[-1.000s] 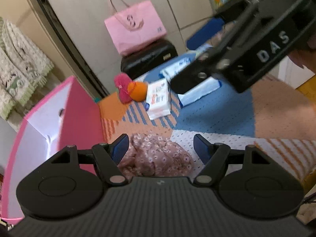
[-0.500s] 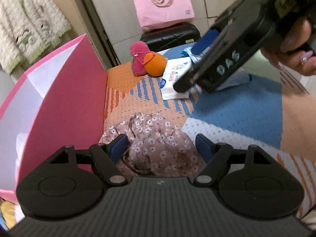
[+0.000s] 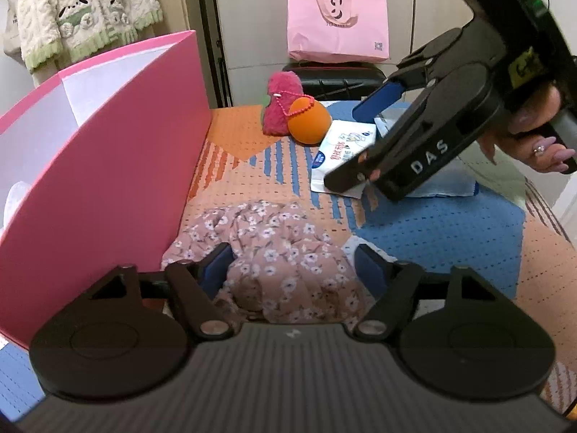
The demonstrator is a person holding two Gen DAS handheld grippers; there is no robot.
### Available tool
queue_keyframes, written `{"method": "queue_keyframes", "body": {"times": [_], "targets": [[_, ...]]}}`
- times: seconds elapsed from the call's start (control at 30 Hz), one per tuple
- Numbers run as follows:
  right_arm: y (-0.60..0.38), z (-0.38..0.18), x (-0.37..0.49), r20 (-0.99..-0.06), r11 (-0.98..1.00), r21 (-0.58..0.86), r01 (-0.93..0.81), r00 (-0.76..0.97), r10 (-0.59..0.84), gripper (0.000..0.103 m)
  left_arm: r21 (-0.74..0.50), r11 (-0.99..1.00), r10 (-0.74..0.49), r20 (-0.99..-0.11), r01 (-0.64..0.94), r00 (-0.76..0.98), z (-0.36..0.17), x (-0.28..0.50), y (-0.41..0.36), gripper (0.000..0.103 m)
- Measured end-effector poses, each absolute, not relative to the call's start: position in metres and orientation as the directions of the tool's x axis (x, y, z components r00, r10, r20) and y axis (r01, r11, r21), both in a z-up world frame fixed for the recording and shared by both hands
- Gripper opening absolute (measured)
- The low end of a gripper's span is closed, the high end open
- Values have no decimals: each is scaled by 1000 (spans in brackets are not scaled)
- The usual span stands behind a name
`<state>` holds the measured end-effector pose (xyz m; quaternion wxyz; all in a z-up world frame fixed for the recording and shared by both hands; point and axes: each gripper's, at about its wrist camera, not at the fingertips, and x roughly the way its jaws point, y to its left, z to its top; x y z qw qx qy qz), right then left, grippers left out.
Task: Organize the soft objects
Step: 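Close the left tool on the pink floral cloth, then lift the floral cloth with the left tool and carry it over the box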
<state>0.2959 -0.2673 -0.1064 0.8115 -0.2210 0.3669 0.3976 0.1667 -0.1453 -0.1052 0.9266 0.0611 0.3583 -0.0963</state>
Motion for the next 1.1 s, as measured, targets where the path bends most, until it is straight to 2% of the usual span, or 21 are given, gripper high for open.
{"method": "queue_keyframes", "body": {"times": [0.07, 0.13, 0.3, 0.37, 0.4, 0.43, 0.67, 1.1], "targets": [[-263, -110, 297, -781, 572, -72, -817, 403, 477, 94, 55, 976, -122, -664, 211, 737, -105, 167, -143, 55], [-260, -114, 299, -790, 566, -92, -819, 406, 459, 97, 63, 975, -118, -659, 212, 742, -106, 168, -142, 50], [-267, -116, 307, -791, 611, -23, -791, 388, 472, 98, 78, 971, -126, -644, 228, 754, -107, 168, -143, 32], [-271, -118, 308, -787, 626, 10, -780, 380, 486, 95, 80, 968, -135, -636, 239, 760, -107, 167, -143, 27], [-273, -118, 308, -784, 628, 32, -778, 370, 499, 87, 94, 964, -136, -634, 250, 762, -107, 167, -144, 24], [-274, -116, 306, -778, 633, 52, -773, 366, 511, 84, 113, 958, -135, -631, 263, 764, -107, 165, -146, 22], [-266, -111, 286, -786, 698, 0, -716, 432, 442, 82, 74, 958, -167, -644, 278, 747, -102, 167, -142, 20], [-290, -81, 233, -697, 826, 24, -563, 583, 418, 83, -10, 952, -246, -625, 307, 741, -88, 153, -134, 20]]}}
